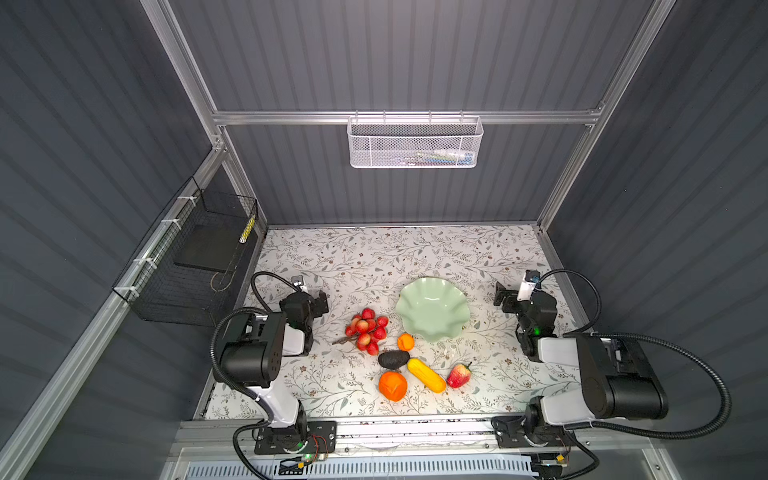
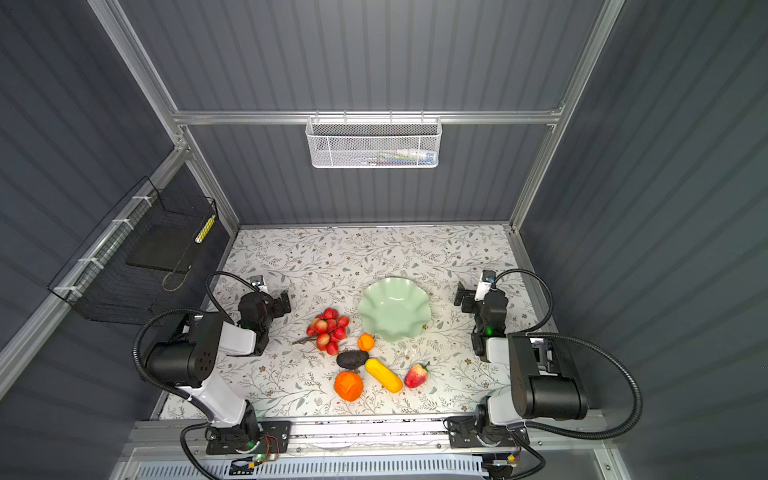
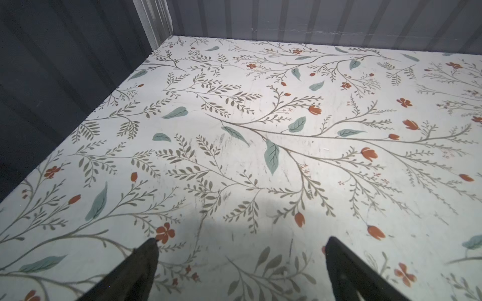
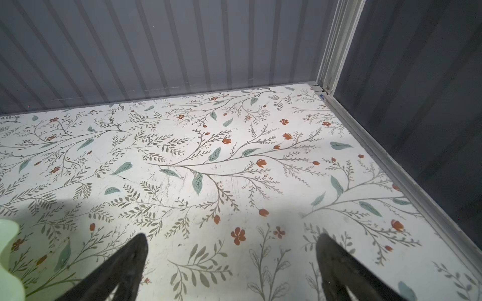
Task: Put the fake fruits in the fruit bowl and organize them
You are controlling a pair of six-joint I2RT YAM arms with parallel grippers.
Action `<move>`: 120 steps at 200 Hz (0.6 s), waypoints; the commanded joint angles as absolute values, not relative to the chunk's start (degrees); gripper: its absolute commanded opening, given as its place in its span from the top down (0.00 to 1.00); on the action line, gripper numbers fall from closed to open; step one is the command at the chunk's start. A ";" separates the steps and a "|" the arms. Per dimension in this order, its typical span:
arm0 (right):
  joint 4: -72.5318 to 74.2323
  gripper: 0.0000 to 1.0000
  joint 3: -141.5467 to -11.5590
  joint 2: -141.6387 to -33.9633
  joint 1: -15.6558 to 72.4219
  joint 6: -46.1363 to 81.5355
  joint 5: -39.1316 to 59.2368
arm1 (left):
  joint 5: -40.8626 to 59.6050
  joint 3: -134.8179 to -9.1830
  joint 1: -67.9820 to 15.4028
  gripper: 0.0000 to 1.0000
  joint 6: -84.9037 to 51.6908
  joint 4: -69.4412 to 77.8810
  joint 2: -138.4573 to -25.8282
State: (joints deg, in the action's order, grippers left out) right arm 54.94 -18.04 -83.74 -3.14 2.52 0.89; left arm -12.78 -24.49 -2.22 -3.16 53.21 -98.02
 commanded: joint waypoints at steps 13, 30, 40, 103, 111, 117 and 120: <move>55.20 0.01 -18.88 -83.50 -3.52 2.43 1.57 | -12.28 -25.48 -2.37 0.00 -2.17 54.58 -98.00; 55.20 0.01 -18.90 -83.48 -3.52 2.46 1.60 | -12.30 -25.51 -2.39 0.00 -2.15 54.63 -97.99; 55.28 0.01 -18.90 -83.44 -3.52 2.46 1.59 | -12.29 -25.49 -2.41 0.00 -2.13 54.64 -98.00; 54.79 0.01 -19.16 -83.72 -3.69 2.62 1.84 | -7.14 -27.44 -2.38 0.00 0.29 51.35 -98.31; 54.74 0.01 -19.16 -83.67 -3.69 2.59 1.81 | -6.78 -27.28 -2.37 0.00 0.31 51.61 -98.35; 54.84 0.01 -19.16 -83.69 -3.69 2.57 1.82 | -6.76 -27.29 -2.37 0.00 0.31 51.61 -98.29; 54.82 0.01 -19.16 -83.67 -3.69 2.57 1.82 | -6.84 -27.38 -2.37 0.00 0.26 51.59 -98.33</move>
State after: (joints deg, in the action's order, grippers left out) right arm 54.78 -18.06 -83.74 -3.40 2.55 1.39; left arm -9.74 -25.93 -2.22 -1.78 52.21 -98.02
